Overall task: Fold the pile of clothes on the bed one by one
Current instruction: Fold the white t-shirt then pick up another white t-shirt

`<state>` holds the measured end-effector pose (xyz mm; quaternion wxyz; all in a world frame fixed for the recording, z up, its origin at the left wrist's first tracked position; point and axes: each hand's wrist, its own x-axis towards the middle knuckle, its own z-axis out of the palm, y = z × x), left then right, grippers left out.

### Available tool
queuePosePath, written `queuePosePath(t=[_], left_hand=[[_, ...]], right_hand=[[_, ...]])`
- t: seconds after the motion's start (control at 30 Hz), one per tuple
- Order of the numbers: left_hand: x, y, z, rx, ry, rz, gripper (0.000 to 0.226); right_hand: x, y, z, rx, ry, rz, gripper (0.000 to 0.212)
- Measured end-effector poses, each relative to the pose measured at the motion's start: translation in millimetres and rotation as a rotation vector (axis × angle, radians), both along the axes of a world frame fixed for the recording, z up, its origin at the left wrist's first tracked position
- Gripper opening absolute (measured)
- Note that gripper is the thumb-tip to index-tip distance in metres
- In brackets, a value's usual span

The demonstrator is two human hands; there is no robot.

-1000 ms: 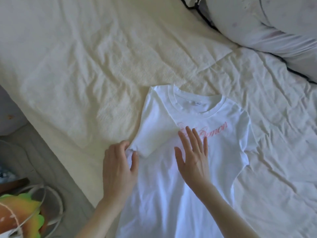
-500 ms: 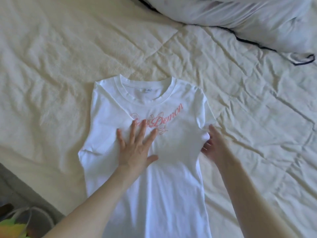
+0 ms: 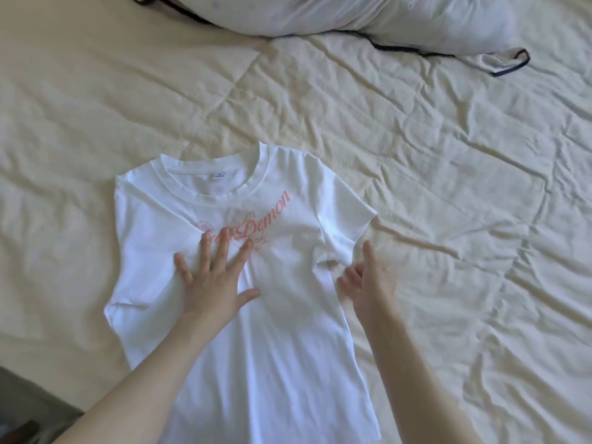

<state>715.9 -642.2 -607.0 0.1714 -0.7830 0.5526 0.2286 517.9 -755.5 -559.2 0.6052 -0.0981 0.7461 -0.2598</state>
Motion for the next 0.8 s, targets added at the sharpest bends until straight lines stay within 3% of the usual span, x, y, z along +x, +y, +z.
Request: queuePosePath(t=[0.13, 0.23, 0.3, 0.37, 0.43, 0.5, 0.57, 0.63, 0.8], left_hand=[[2.0, -1.6, -0.6, 0.041, -0.009, -0.008, 0.092], [4.4, -4.5, 6.0, 0.085, 0.022, -0.004, 0.089], [7.1, -8.8, 13.6, 0.102, 0.070, 0.006, 0.082], [9.5, -14.2, 24.7, -0.029, 0.186, 0.124, 0.062], [12.4, -21.9, 35.2, -0.351, 0.353, 0.421, 0.036], [17.0, -34.1, 46.1, -0.556, 0.502, 0.792, 0.024], [22.0, -50.6, 54.9, -0.602, 0.673, 1.049, 0.021], [25.4, -69.6, 58.0, -0.577, 0.769, 1.113, 0.023], [19.0, -114.9, 51.4, -0.460, 0.738, 0.817, 0.034]], right_hand=[[5.6, -17.6, -2.1, 0.185, -0.318, -0.119, 0.029], [15.0, -31.5, 5.1, 0.225, -0.381, -0.256, 0.006], [28.0, -30.3, 9.9, -0.007, -0.139, -0.090, 0.014], [40.6, -14.2, 13.0, -0.497, 0.375, 0.346, 0.028], [47.2, 10.5, 17.4, -0.925, 0.657, 0.775, 0.024], [44.6, 30.1, 12.1, -1.104, 0.822, 1.148, 0.020], [36.9, 42.0, 5.2, -1.061, 0.838, 1.398, 0.019], [26.8, 46.3, 0.9, -0.987, 0.802, 1.456, 0.022], [12.8, 37.9, -7.6, -0.819, 0.820, 1.279, 0.037]])
